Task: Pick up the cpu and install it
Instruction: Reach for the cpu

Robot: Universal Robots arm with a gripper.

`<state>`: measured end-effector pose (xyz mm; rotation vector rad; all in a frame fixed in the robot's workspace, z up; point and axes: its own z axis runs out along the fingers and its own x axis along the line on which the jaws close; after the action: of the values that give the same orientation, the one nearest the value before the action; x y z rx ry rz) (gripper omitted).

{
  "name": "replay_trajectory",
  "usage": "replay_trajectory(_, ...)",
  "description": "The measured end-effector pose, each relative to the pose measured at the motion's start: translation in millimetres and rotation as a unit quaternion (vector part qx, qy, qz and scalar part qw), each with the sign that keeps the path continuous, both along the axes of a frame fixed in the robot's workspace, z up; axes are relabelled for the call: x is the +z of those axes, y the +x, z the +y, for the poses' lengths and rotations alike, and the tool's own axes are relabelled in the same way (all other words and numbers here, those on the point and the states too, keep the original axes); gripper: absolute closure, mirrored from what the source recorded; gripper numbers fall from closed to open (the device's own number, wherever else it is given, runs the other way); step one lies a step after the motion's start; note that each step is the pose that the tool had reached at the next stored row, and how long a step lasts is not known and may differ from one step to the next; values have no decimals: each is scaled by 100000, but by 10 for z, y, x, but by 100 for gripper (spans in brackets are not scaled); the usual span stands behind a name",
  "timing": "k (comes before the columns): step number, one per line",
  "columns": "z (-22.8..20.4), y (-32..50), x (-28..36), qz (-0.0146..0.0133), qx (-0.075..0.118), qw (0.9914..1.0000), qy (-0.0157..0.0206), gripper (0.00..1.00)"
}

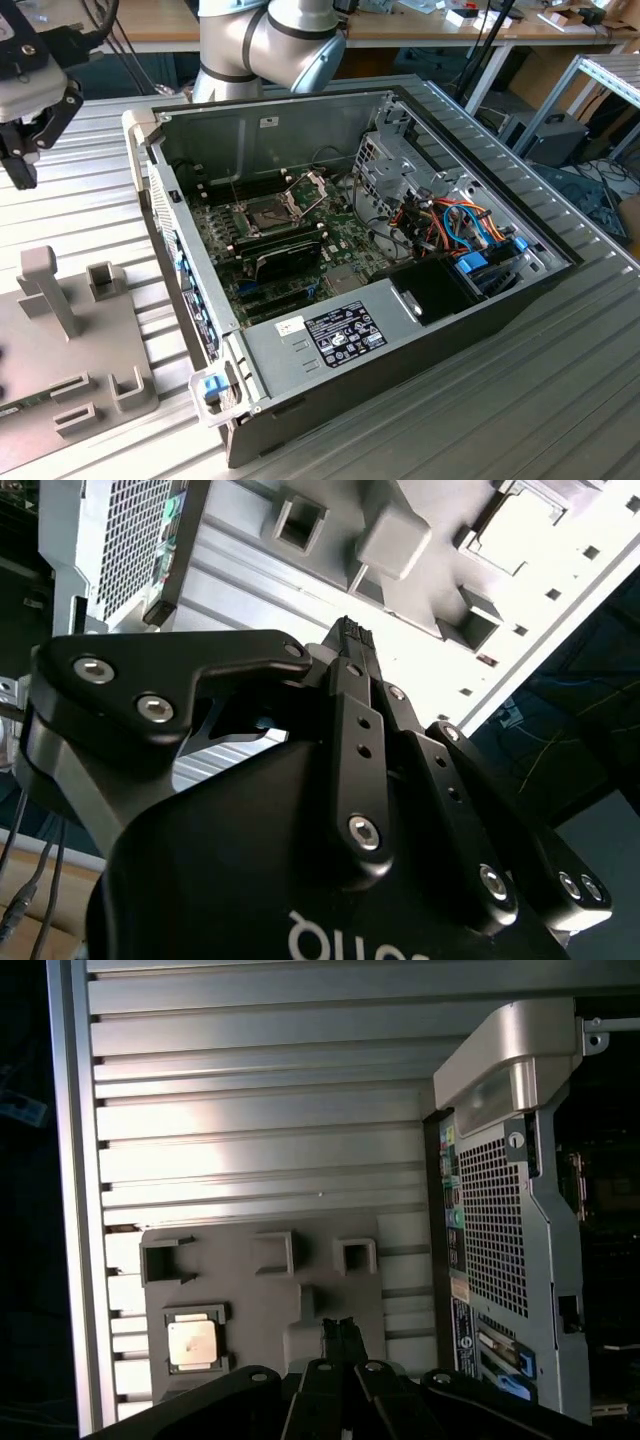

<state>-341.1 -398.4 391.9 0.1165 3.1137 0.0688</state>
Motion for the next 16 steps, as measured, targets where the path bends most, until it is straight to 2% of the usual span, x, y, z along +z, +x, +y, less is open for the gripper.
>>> replay_trajectory(16,4,-445,-13,-2,-7,100000,2,89)
